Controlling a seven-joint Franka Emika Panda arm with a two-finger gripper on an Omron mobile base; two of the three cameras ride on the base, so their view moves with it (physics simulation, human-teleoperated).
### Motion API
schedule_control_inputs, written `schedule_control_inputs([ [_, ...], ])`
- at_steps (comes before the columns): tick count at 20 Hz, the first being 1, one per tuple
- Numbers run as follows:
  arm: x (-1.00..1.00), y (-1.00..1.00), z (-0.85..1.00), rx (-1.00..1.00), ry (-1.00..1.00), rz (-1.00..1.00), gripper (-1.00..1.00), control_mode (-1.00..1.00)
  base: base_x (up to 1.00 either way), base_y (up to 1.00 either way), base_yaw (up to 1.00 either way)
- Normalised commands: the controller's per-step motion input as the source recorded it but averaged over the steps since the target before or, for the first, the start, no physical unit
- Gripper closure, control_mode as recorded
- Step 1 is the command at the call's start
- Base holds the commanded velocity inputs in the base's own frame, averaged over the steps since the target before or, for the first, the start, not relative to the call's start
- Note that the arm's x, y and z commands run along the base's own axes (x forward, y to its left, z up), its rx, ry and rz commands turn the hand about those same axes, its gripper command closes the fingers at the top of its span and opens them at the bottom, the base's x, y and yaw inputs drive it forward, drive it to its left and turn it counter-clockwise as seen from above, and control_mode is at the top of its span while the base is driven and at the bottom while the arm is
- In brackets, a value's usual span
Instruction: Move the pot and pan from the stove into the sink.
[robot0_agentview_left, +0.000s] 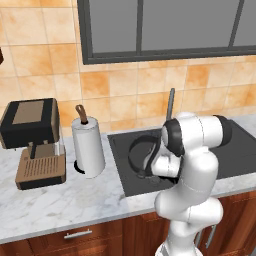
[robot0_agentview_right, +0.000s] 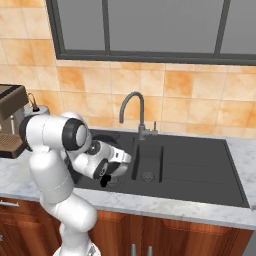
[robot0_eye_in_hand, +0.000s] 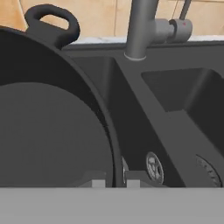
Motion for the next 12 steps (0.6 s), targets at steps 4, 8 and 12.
schedule_control_inputs([
  [4, 0.02, 0.00, 0.00, 0.00, 0.00, 0.00, 1.00, -1.00, 0.00, 0.00, 0.00],
  [8, 0.07, 0.00, -0.12, 0.00, -0.01, 0.00, 1.00, -1.00, 0.00, 0.00, 0.00],
  [12, 0.00, 0.00, 0.01, 0.00, 0.00, 0.00, -1.00, -1.00, 0.00, 0.00, 0.00],
])
